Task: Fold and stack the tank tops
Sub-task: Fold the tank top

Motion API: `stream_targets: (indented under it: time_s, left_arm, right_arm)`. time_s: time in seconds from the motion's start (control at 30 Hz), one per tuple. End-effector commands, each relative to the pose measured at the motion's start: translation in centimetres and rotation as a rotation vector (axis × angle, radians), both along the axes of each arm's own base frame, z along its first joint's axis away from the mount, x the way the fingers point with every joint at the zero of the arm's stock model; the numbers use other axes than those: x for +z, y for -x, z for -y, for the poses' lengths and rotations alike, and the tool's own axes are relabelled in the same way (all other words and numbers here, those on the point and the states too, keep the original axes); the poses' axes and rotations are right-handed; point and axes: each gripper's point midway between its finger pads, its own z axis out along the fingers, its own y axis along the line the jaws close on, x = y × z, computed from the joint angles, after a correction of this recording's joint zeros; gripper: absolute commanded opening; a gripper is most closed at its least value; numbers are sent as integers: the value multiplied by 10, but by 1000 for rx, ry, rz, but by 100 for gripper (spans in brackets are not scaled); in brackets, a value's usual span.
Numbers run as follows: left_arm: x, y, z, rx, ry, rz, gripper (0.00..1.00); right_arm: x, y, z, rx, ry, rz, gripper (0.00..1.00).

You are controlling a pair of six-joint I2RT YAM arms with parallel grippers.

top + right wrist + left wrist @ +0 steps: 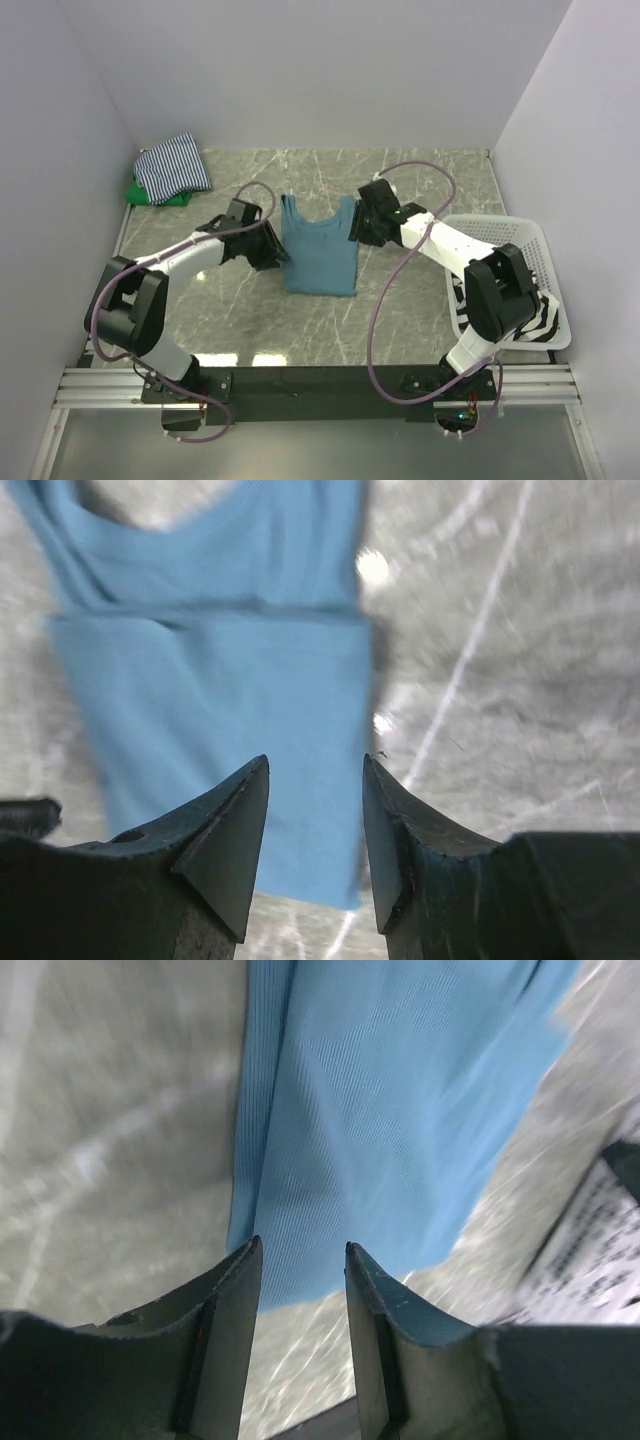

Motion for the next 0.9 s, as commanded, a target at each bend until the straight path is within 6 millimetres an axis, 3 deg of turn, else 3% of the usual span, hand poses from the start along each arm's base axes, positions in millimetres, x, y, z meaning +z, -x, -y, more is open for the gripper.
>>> stream_targets:
  time_s: [0.0, 0.13, 0.33, 0.53, 0.87]
  left_arm:
    - [-5, 14, 15, -37, -19, 11, 45]
    - [-16, 31, 13, -28, -58, -17, 47]
    - [-23, 41, -5, 34, -135, -35, 48]
    - [-30, 47, 5, 2, -97, -43, 51]
    - [-48, 58, 9, 9, -105, -75, 50]
  right_arm:
    - [-6, 2, 0, -1, 7, 10, 50]
    - [-15, 16, -9, 41, -3, -15, 50]
    - [-39, 55, 1, 47, 24, -77, 51]
    - [-57, 93, -5, 58, -2, -124, 52]
    - [-66, 113, -18, 30, -90, -144, 52]
